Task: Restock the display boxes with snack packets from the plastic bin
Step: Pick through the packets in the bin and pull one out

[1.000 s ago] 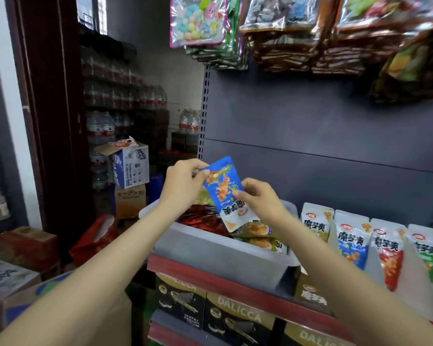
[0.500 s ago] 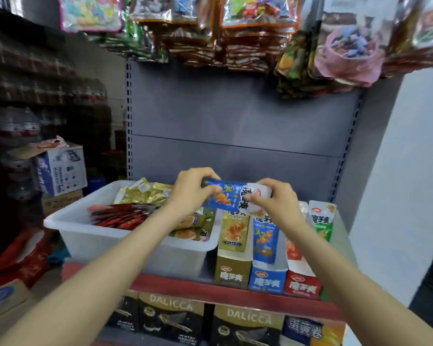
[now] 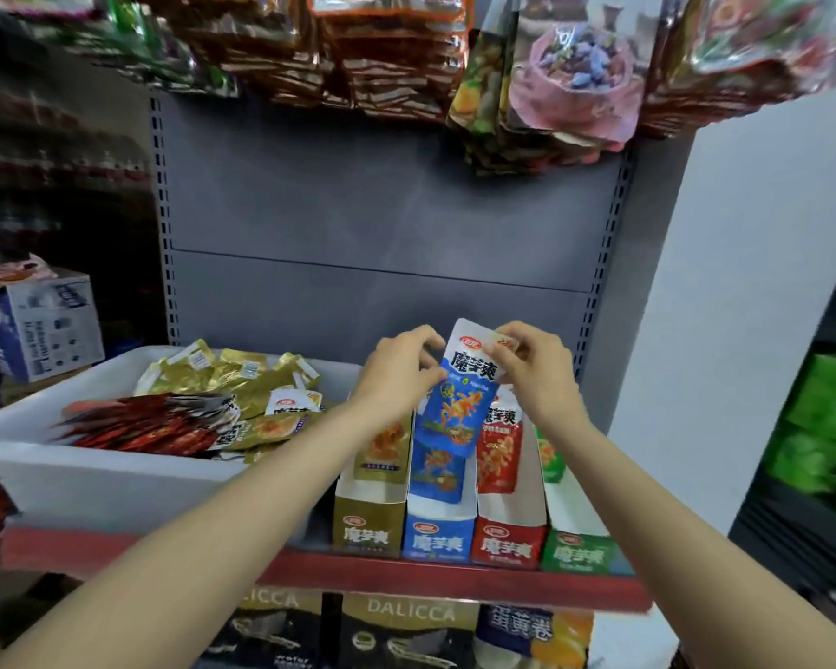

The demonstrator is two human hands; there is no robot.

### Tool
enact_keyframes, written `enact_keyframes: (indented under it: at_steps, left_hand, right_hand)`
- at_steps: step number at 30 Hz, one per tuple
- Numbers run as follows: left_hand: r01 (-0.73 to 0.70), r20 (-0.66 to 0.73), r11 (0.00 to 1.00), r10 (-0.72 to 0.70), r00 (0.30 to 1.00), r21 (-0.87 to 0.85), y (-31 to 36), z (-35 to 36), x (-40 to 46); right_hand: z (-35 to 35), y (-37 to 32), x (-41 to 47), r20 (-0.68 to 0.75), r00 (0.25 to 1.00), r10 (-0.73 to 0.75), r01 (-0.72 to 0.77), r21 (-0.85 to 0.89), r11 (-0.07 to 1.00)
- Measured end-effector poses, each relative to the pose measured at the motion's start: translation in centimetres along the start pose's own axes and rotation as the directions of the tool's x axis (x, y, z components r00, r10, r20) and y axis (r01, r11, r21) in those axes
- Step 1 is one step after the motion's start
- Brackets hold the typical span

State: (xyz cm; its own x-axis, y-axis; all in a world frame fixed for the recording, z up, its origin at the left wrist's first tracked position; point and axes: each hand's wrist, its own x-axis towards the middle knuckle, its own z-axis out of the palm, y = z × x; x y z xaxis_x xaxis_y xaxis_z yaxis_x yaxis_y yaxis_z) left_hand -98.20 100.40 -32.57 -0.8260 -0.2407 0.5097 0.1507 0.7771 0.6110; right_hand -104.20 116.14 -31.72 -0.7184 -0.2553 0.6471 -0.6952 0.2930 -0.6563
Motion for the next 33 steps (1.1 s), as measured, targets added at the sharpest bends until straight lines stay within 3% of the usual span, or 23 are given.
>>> enact_keyframes:
  at_steps: [5, 10, 14, 27, 30, 33]
  left_hand:
    - [-0.046, -0.060, 0.995, 0.052, 0.997, 0.093, 0.3, -0.2, 0.3]
    - [-0.056, 0.066, 0.927, 0.033, 0.997, 0.372, -0.1, 0.2, 0.7]
    - [-0.113, 0.099, 0.876, 0.075, 0.992, 0.469, -0.8, 1.0, 1.3]
    - [-0.063, 0.066, 0.893, 0.037, 0.997, 0.446, -2.8, 1.4, 2.0]
    - [0.000, 0.041, 0.956, -0.013, 0.999, 0.292, -3.6, -0.8, 1.0]
    - [0.067, -0.047, 0.989, -0.061, 0.997, 0.133, -4.9, -3.7, -0.4]
  right_hand:
    - [1.2, 0.3, 0.1, 0.116, 0.990, -0.084, 0.104, -0.178, 0.979]
    - [3.2, 1.8, 0.1, 0.212, 0.977, -0.016, 0.082, -0.305, 0.949]
    - [3.8, 3.0, 0.0, 0.231, 0.973, -0.010, 0.108, -0.416, 0.903]
    - [4.7, 4.0, -0.1, 0.236, 0.970, -0.060, 0.193, -0.598, 0.778]
    - [5.0, 2.8, -0.6, 0.176, 0.974, -0.142, 0.216, -0.534, 0.817]
    - [6.4, 0.4, -1.1, 0.224, 0.961, -0.163, 0.242, -0.392, 0.888]
